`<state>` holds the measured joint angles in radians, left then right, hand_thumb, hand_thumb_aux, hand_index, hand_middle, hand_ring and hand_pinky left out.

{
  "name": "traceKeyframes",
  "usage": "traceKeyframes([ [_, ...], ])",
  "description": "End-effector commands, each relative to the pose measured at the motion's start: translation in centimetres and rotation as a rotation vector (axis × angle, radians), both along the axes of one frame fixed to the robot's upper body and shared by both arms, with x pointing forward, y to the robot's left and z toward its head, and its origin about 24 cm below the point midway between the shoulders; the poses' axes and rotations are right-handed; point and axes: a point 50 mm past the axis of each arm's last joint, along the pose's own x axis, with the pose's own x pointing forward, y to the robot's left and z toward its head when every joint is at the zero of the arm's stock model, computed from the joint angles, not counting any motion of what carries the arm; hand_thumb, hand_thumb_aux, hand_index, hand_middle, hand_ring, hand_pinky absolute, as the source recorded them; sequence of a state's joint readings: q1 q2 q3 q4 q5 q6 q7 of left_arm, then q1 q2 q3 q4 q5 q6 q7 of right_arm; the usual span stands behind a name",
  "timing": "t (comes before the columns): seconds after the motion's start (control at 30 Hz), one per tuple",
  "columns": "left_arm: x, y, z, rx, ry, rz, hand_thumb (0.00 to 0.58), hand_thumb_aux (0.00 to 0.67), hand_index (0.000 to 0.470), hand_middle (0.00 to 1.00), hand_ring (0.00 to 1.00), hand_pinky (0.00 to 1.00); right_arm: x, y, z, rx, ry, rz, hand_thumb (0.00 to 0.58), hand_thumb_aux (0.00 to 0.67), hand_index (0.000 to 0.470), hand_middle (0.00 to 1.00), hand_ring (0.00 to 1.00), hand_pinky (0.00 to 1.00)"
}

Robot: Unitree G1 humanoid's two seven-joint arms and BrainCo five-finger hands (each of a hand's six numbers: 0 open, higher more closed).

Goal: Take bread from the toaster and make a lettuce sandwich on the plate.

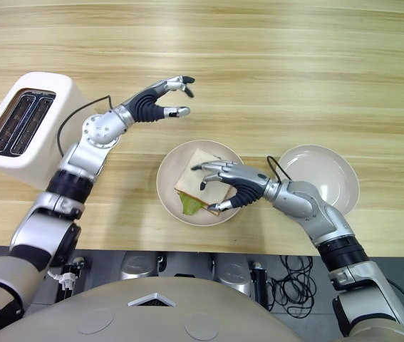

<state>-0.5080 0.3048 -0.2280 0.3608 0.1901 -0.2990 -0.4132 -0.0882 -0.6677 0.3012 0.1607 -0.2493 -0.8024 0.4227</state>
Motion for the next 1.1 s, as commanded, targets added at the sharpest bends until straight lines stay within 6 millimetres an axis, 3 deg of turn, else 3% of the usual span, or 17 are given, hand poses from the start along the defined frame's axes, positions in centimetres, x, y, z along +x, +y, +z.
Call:
traceKeyframes([
  [0.03,-2.2,1.1,0.8,-0.142,0.04,-0.005,0.58,0.67,0.46,1.0,1.0,1.0,0.3,-0.3,2.0,0.196,0.004,-0.021,0.58,0.67,0.46,1.0,1.0,1.0],
  [0.17,-4.5,2.1,1.3,-0.247,0.078,0.005,0.58,0.67,0.46,1.0,1.0,1.0,0.3,-0.9,4.2,0.449,0.099,-0.047,0.58,0.67,0.46,1.0,1.0,1.0],
  [0.27,-6.3,2.7,1.2,-0.274,0.125,-0.025,0.58,0.67,0.46,1.0,1.0,1.0,0.1,-2.1,4.5,0.531,0.204,-0.078,0.58,0.67,0.46,1.0,1.0,1.0],
  [0.47,-11.4,3.2,-1.3,-0.18,0.331,-0.197,0.58,0.67,0.46,1.0,1.0,1.0,-2.0,-5.7,1.9,0.329,0.476,-0.11,0.58,0.67,0.46,1.0,1.0,1.0],
  [0.7,-16.7,3.5,-5.4,-0.007,0.592,-0.324,0.58,0.67,0.46,1.0,1.0,1.0,-6.2,-4.8,-0.9,0.074,0.742,0.023,0.58,0.67,0.46,1.0,1.0,1.0],
  [0.9,-19.1,3.9,-8.0,0.183,0.694,-0.383,0.58,0.67,0.46,1.0,1.0,1.0,-8.2,-4.3,-2.9,-0.091,0.804,0.045,0.58,0.67,0.46,1.0,1.0,1.0],
  [1.1,-19.4,2.9,-10.6,0.421,0.608,-0.423,0.58,0.67,0.46,1.0,1.0,1.0,-8.2,-3.9,-4.3,-0.221,0.747,0.017,0.58,0.67,0.46,1.0,1.0,1.0],
])
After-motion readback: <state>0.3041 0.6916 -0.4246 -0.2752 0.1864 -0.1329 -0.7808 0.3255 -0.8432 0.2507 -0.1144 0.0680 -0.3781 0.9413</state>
